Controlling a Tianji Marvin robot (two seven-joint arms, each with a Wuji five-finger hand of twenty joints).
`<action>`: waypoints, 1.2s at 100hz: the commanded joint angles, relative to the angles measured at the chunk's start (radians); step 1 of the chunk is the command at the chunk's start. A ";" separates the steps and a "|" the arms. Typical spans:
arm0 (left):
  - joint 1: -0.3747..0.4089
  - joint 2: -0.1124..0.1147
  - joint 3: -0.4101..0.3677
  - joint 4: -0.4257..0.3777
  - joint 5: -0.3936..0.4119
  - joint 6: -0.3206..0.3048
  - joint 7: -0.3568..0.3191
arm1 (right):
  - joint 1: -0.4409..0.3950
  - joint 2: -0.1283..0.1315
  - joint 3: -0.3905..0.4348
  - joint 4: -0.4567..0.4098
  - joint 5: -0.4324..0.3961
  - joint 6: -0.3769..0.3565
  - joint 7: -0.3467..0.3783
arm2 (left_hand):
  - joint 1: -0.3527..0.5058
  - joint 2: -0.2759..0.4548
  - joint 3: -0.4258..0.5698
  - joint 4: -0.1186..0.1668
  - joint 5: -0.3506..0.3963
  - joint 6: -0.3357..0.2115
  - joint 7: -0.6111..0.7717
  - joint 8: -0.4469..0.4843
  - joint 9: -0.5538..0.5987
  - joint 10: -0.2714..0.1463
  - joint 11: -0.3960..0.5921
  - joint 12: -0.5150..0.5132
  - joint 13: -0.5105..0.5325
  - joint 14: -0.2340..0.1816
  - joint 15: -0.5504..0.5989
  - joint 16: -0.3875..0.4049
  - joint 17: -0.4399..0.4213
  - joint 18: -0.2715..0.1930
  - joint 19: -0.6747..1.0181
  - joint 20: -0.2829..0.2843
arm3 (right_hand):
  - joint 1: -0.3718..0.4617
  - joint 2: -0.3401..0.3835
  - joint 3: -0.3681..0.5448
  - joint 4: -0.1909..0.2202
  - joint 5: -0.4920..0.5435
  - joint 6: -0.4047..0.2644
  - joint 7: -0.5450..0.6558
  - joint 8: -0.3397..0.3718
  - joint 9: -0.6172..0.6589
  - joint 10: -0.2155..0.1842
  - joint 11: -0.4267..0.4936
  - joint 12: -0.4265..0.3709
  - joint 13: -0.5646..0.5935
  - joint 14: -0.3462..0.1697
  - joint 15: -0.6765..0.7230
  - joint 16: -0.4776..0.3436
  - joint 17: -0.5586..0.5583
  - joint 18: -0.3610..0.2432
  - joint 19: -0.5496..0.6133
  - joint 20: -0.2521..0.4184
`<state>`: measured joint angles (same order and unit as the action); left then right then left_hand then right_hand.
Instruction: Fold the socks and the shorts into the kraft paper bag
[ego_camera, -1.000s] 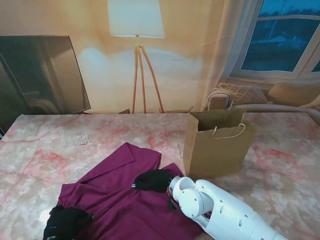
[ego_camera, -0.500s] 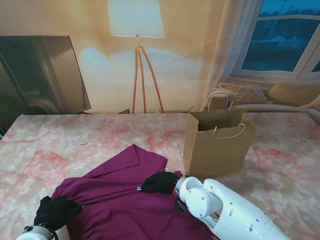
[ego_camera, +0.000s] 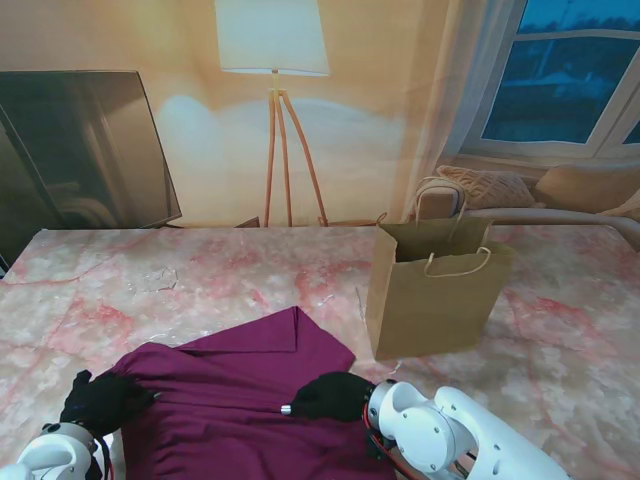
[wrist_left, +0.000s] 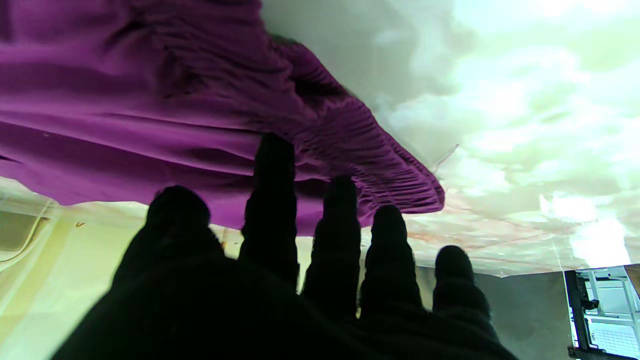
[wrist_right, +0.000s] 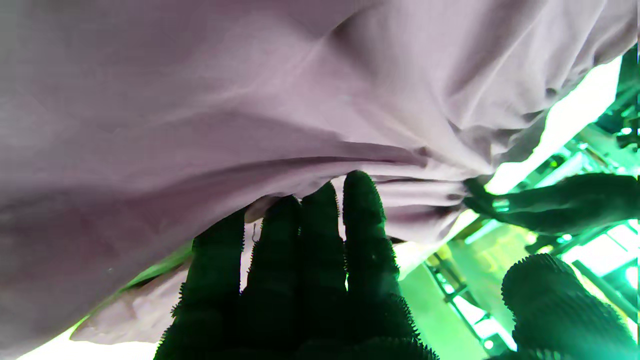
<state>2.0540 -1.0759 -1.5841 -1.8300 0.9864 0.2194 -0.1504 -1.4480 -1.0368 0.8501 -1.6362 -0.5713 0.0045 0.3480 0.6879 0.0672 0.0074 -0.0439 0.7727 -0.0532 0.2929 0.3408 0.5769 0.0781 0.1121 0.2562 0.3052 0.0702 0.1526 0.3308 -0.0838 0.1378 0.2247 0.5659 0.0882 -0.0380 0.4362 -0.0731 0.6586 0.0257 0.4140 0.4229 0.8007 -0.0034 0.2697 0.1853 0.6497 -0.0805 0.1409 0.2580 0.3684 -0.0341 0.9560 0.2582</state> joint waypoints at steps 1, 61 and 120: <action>-0.004 0.009 -0.016 0.014 0.004 0.005 -0.019 | -0.042 0.018 -0.006 0.011 0.003 -0.008 0.025 | -0.005 0.041 -0.012 0.043 0.017 0.136 0.008 0.007 -0.031 -0.001 -0.018 -0.013 -0.022 -0.019 -0.017 -0.009 -0.012 -0.010 -0.023 0.019 | -0.028 0.025 -0.027 0.016 -0.002 0.017 -0.018 0.000 0.055 0.142 0.010 0.004 0.121 0.238 0.150 0.056 0.018 0.163 0.034 0.031; 0.042 -0.034 -0.059 -0.046 0.026 -0.040 0.306 | -0.036 -0.068 0.028 -0.062 -0.099 -0.080 -0.368 | -0.025 -0.211 0.391 0.033 -0.002 0.089 0.121 0.061 0.221 0.037 0.077 0.090 0.287 0.095 0.188 0.159 0.159 0.119 0.547 0.046 | 0.191 -0.119 0.294 0.062 -0.022 -0.083 0.035 0.001 0.044 0.047 0.072 0.036 0.135 0.164 0.140 0.070 0.033 0.107 0.014 -0.016; -0.159 -0.016 0.077 0.185 0.074 0.156 0.274 | 0.276 -0.161 -0.276 0.314 -0.108 0.050 -0.542 | -0.121 -0.383 0.512 -0.002 -0.412 0.238 -0.175 -0.088 -0.280 0.050 0.041 0.269 -0.138 0.087 0.122 0.303 0.014 0.024 0.342 -0.046 | 0.448 -0.625 0.788 -0.054 -0.102 -0.152 0.198 -0.042 -0.025 -0.022 0.143 0.070 0.123 0.094 0.112 0.046 0.059 0.075 -0.057 -0.062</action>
<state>1.9082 -1.0928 -1.5136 -1.6632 1.0669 0.3703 0.1227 -1.1811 -1.1861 0.5833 -1.3375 -0.6604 0.0479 -0.1852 0.5918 -0.3155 0.5516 -0.0439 0.3826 0.1619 0.1365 0.2325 0.3845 0.0820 0.2296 0.5938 0.2244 0.1494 0.3329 0.6651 -0.0598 0.1747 0.6131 0.5394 0.5891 -0.5861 1.1649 -0.0891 0.5900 -0.1118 0.6037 0.3965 0.8106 -0.0006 0.3984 0.2379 0.8004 0.0493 0.2731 0.3106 0.4499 0.0720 0.9132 0.2231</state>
